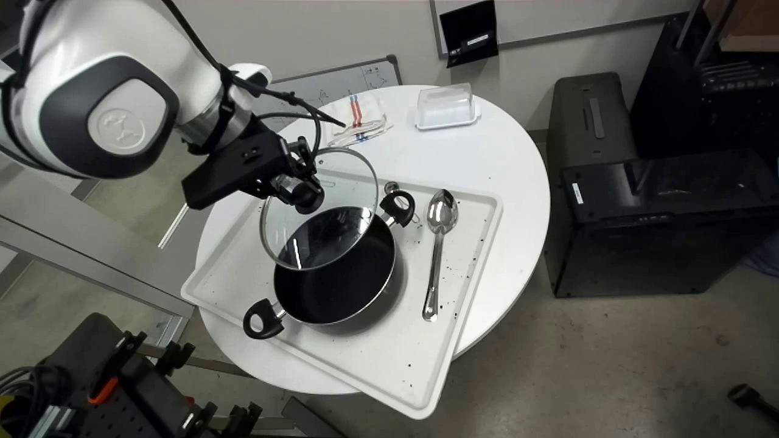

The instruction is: Take the lid off the pot

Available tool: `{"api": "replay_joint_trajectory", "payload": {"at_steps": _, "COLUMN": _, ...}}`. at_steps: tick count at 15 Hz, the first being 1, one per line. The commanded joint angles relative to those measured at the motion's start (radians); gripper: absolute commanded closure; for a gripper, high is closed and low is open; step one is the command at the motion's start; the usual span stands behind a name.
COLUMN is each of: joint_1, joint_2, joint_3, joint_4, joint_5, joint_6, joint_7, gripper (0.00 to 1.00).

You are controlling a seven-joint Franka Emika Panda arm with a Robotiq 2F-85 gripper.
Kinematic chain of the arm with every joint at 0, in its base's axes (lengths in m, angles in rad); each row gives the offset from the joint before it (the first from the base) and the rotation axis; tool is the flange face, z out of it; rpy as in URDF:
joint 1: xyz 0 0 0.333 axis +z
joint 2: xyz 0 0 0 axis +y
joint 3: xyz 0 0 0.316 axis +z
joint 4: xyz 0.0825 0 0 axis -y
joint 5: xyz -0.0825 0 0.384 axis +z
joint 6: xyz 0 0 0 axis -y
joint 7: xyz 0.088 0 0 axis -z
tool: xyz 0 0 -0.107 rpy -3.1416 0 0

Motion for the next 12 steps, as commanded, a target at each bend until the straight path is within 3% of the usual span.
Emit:
{"api": "replay_joint_trajectory", "payload": {"at_steps": 1, "joint_1": 0.007, "joint_2": -0.069, "joint_3": 0.045, "joint_4": -0.021, "joint_5": 0.004, "joint_6": -0.01, "joint_7": -0.035, "gripper": 0.75}}
{"api": "replay_joint_trajectory", "payload": {"at_steps": 12, "joint_1": 0.141, "joint_2": -0.014, "joint_3": 0.117, "joint_4": 0.062, "joint_5": -0.012, "joint_6": -0.101, "joint_7": -0.058, "gripper": 0.75}}
